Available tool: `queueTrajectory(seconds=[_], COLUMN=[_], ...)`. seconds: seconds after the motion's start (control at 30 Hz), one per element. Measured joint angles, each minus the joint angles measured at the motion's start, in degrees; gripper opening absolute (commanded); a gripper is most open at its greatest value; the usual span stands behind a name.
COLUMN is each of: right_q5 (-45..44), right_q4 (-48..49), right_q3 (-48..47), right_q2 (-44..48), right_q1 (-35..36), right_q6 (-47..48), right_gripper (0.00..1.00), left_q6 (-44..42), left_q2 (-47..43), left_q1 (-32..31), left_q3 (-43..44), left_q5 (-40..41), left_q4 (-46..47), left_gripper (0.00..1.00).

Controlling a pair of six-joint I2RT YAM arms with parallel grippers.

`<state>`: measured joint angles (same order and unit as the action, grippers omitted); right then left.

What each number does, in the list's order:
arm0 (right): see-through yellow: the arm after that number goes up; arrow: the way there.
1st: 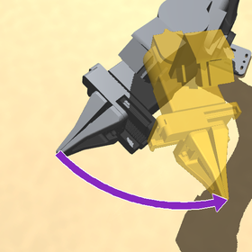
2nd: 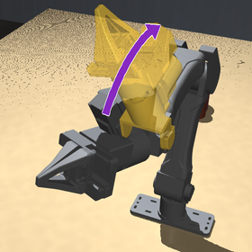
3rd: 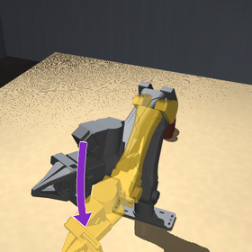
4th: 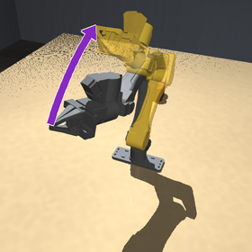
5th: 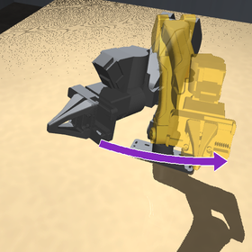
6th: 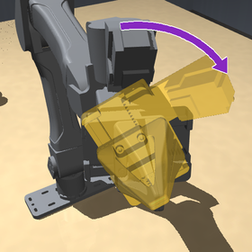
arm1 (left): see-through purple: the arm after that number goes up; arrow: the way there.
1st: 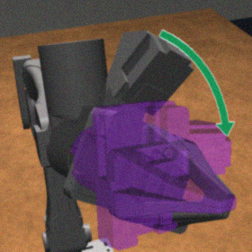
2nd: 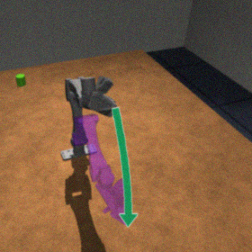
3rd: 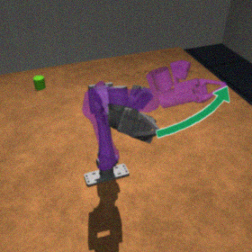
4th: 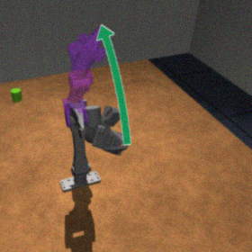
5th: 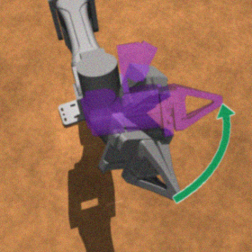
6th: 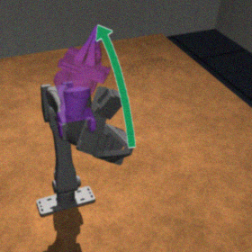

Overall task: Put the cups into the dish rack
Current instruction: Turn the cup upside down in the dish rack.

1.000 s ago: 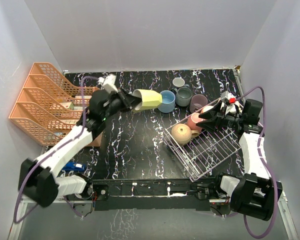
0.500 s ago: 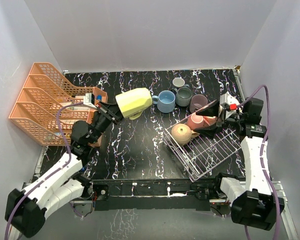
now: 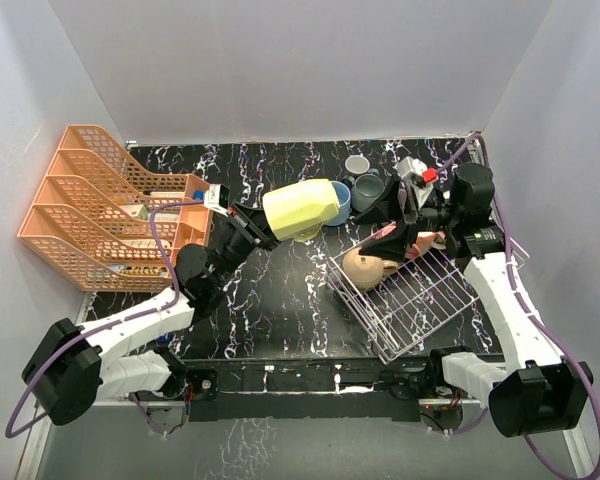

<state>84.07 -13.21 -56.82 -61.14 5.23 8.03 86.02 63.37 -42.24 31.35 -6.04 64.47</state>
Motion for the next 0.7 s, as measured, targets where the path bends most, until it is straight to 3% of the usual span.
queueTrajectory(seconds=[0.13, 0.37, 0.5, 0.7], right_q5=[-1.4, -4.4, -6.0, -7.5], right_q4=[14.0, 48.4, 59.0, 66.0], right_q3=[0.5, 10.0, 11.5, 11.5], right_q2=[-0.8, -0.5, -0.5, -0.5], right_q1=[0.8, 1.4, 1.7, 2.3], right_q6=[-17.0, -49.9, -58.4, -61.5], right_gripper=[0.79, 0.79, 0.78, 0.74], left_q6=[-1.9, -4.0, -4.4, -4.5], left_q2=[3.5, 12.5, 17.9, 21.7], left_q1=[-3.6, -8.3, -10.6, -13.2], left_q3=[1.8, 5.5, 7.3, 8.5], left_q5=[3.4, 9.0, 12.4, 16.4], left_q4=[5.7, 13.7, 16.5, 17.0], left_gripper=[0.00, 0.00, 0.00, 0.00])
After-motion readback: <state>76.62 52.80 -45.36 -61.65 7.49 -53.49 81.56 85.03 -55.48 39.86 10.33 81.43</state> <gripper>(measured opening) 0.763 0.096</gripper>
